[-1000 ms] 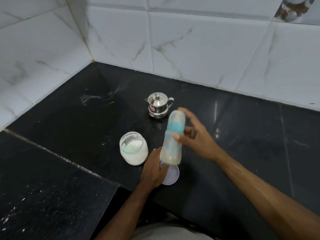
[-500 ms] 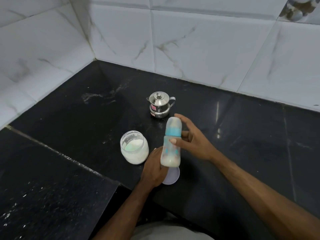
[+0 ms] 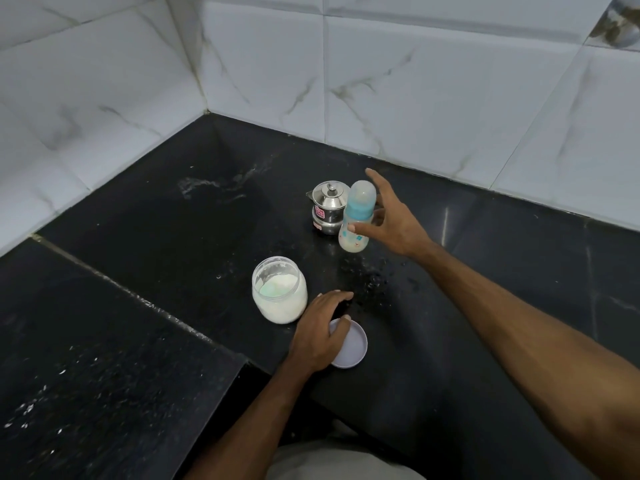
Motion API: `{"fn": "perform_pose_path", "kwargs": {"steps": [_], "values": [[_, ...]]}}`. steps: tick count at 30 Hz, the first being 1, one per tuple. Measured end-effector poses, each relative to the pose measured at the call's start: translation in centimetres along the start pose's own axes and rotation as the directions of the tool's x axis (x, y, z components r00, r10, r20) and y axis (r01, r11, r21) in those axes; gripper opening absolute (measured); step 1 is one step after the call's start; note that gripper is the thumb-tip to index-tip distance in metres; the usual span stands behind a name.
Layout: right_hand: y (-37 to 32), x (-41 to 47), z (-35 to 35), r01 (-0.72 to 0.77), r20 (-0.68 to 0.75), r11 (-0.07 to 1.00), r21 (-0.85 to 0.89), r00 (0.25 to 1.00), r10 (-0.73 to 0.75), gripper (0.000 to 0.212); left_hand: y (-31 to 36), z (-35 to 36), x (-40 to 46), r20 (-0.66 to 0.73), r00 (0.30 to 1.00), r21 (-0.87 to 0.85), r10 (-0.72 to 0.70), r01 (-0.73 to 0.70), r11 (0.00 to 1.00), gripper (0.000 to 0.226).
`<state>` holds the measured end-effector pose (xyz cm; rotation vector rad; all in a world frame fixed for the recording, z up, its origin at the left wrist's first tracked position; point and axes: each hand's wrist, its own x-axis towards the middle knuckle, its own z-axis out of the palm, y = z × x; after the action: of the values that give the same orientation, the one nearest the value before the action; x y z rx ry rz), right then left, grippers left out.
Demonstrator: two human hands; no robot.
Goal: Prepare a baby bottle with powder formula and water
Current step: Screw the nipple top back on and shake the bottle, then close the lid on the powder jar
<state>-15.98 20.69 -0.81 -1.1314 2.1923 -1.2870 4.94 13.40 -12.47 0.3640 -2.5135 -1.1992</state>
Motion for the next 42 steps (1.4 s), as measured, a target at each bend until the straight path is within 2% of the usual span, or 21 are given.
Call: {"fn": "perform_pose_path", "kwargs": {"steps": [16, 22, 28, 32, 38, 42], "values": [[3.1, 0.8, 1.9, -0.052, 0.016, 0.998, -0.045, 0.998, 0.053, 0.1, 0.0, -0.2, -0.2, 0.009, 1.0, 0.008, -0.027, 0.027, 1.0, 0.049], [3.6, 0.0, 1.8, -0.101, 0.006, 0.995, 0.015, 0.995, 0.101, 0.107, 0.3, -0.4, -0.2, 0.011, 0.999, 0.004, -0.031, 0.031, 1.0, 0.049], [4.4, -4.4, 2.3, -0.176, -0.179, 0.979, 0.1, 0.965, 0.192, 0.081, 0.8, -1.6, -0.4, 0.024, 0.999, -0.053, -0.049, 0.05, 0.997, 0.043], [4.5, -8.1, 3.1, -0.194, -0.152, 0.972, 0.13, 0.965, 0.213, 0.062, 1.6, -2.4, -1.8, 0.004, 1.0, 0.075, 0.015, -0.016, 0.997, 0.048], [4.4, -12.0, 4.5, -0.201, -0.097, 0.973, 0.112, 0.972, 0.212, 0.043, 2.6, -1.9, -4.3, 0.114, 0.993, 0.27, -0.004, -0.027, 0.962, 0.088], [4.2, -13.2, 5.3, -0.196, -0.089, 0.971, 0.135, 0.974, 0.208, 0.038, 2.4, -1.5, -4.5, 0.151, 0.989, 0.334, 0.001, -0.052, 0.941, 0.091]]}}
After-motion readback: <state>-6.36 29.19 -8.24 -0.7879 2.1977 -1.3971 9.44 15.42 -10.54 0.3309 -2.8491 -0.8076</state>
